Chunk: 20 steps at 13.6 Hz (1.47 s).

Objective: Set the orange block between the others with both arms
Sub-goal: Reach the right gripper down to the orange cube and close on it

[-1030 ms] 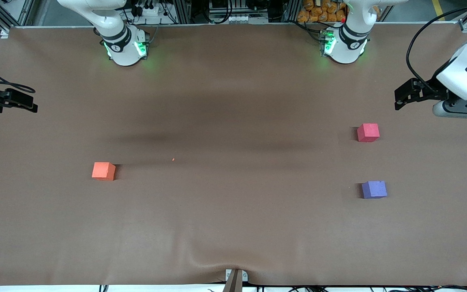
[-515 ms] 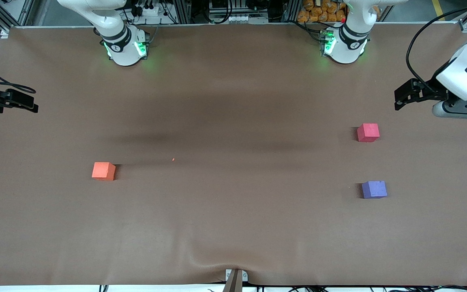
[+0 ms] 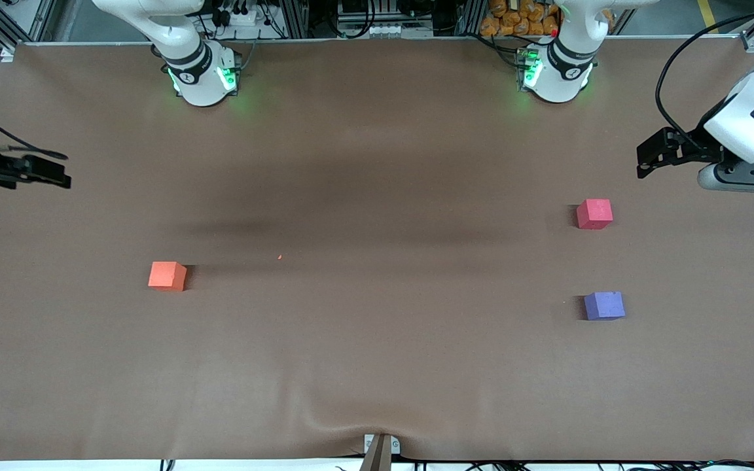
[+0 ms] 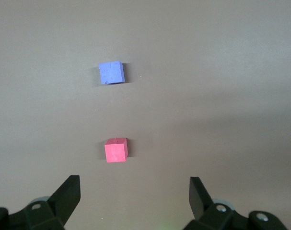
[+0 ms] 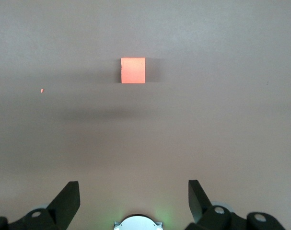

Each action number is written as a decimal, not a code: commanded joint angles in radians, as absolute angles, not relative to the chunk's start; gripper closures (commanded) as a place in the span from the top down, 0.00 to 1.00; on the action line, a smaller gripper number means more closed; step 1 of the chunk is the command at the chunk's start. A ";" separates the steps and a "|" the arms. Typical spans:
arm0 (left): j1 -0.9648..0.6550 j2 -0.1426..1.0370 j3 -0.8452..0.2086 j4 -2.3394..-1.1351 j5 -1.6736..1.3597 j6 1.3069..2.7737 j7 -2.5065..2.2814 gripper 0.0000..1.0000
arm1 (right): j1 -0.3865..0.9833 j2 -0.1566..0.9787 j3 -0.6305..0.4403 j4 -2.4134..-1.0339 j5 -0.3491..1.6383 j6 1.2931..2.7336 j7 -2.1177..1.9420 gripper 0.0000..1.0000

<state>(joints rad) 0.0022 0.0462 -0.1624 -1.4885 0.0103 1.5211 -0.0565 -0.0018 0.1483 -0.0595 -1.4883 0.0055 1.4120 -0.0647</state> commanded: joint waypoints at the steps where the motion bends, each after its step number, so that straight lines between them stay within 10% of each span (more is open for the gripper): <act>1: 0.009 0.051 -0.166 -1.477 0.012 1.506 -0.048 1.00 | 0.020 0.186 -0.069 -1.483 0.005 1.426 -0.057 1.00; 20: 0.009 0.051 -0.166 -1.477 0.012 1.506 -0.049 1.00 | 0.031 0.581 -0.069 -1.594 0.035 1.905 -0.055 1.00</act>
<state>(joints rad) 0.0040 0.0474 -0.1611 -1.4911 0.0103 1.5210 -0.0565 0.0220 0.5560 -0.0600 -1.5960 0.0130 1.8780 -0.0636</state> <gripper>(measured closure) 0.000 0.000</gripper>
